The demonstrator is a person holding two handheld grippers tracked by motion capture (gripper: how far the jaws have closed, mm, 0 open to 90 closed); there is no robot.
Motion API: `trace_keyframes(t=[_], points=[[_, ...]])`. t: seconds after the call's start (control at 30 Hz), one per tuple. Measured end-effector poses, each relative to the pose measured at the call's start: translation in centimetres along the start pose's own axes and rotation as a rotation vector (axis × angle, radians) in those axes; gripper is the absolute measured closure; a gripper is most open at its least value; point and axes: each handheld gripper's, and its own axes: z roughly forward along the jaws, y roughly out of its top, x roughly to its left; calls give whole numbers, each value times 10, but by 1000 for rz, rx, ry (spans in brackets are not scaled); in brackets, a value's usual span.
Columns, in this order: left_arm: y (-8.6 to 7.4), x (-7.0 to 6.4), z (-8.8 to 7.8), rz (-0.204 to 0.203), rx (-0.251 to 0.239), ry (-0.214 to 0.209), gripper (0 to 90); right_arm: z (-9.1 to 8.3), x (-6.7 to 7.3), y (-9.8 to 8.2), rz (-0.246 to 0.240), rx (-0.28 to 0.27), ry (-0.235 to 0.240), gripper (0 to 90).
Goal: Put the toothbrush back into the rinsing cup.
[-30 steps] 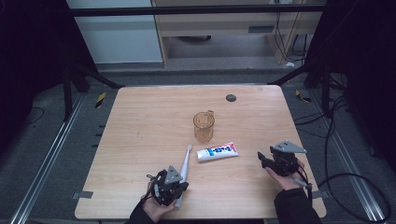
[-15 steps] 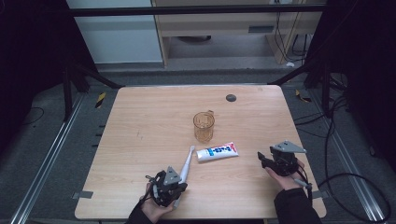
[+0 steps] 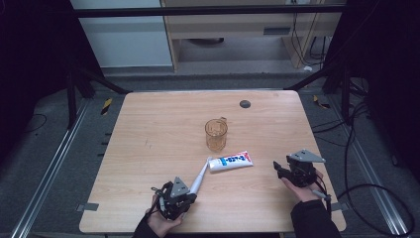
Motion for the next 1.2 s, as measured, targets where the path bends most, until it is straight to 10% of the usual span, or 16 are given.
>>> trace_keyframes(t=[0.37, 1.2], points=[[10, 28, -15, -56, -63, 117, 505, 0, -1, 0, 5, 6, 0, 433], [53, 60, 3, -127, 29, 145, 268, 3, -1, 1, -8, 26, -12, 408]])
